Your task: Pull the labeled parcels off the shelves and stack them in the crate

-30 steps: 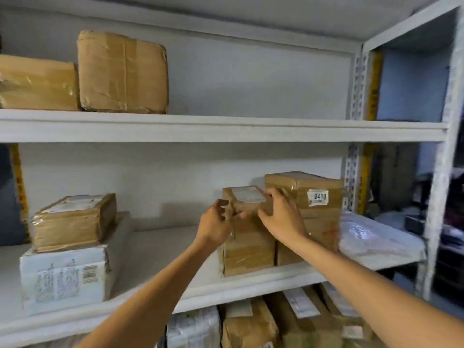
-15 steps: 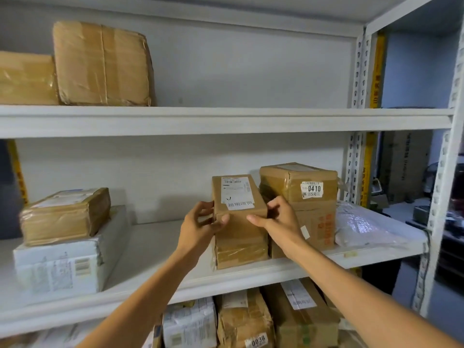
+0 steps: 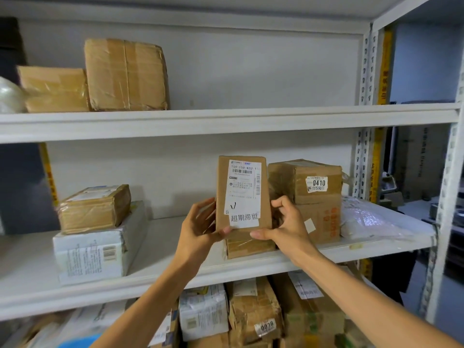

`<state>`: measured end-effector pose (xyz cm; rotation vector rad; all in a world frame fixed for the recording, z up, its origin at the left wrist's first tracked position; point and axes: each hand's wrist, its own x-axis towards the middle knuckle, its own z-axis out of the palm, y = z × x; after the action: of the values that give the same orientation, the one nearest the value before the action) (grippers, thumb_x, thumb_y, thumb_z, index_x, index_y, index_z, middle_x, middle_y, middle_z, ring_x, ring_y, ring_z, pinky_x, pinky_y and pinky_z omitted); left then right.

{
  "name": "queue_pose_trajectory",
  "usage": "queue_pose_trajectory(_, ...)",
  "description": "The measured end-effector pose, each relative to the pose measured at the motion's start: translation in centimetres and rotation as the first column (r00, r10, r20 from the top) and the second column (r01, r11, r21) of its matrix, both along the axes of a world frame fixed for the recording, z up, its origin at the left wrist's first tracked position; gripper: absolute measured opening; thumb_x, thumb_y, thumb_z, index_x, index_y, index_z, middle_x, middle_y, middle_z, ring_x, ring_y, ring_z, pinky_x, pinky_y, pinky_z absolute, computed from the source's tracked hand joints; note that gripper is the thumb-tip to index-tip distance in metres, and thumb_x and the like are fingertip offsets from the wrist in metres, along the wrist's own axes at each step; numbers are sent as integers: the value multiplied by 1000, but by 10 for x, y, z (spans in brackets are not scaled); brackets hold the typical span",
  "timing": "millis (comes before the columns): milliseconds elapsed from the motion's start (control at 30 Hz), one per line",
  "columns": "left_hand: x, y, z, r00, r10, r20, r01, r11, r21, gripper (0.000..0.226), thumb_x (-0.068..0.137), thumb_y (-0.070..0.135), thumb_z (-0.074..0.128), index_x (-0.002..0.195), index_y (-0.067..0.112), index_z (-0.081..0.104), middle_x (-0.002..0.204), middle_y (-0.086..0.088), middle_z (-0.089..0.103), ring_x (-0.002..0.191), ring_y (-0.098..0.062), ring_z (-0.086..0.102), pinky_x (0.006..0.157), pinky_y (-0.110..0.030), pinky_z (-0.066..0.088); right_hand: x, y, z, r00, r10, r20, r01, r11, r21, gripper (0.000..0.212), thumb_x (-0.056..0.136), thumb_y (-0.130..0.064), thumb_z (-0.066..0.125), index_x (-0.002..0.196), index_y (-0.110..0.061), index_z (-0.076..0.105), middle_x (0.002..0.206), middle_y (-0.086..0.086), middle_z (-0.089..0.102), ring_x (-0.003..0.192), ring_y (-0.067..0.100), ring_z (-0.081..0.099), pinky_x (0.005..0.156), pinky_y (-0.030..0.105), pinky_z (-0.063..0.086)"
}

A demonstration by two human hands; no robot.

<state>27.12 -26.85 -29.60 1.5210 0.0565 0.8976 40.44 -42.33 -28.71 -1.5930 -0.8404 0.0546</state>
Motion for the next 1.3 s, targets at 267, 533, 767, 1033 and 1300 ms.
queue_pose_trajectory(267,-9,-8,2,1000,-20,-5,20,999,27,75,57,-2,79,126,10,53,119,0,70,112,-16,65,79,-27,57,-5,-10,5,1000,6,24,-6,1000,25,68,52,-8,93,103,-24,50,112,-7,67,109,12,61,97,45,51)
queue_pose_trajectory(533,-5,-13,5,997,-45,-60,50,995,91,80,60,3,81,134,16,54,125,2,67,119,-15,61,85,-27,56,-17,-30,14,999,15,33,-15,1000,22,109,55,2,89,147,-21,37,134,-14,52,126,2,42,107,27,34)
queue_pose_trajectory(767,-6,-33,-16,989,-137,-48,142,980,142,81,65,8,80,139,18,48,131,6,63,124,-12,57,100,-32,50,-34,-61,-14,998,-44,52,42,998,47,108,59,-4,90,148,-32,34,146,-14,45,133,3,41,112,42,38)
queue_pose_trajectory(1033,35,-106,-35,888,-426,-171,453,873,180,86,66,22,86,141,19,46,134,6,60,126,-6,54,105,-36,46,-62,-159,-55,926,-378,-4,377,922,86,103,68,13,78,144,-41,32,134,-10,59,126,9,54,101,37,49)
queue_pose_trajectory(1300,73,-308,-81,506,-829,-237,862,492,122,76,72,-12,75,139,9,47,128,0,63,118,-7,60,90,-18,50,-149,-344,-88,599,-798,-65,801,598,35,98,70,12,76,148,-25,32,136,-5,59,126,13,55,100,36,51)
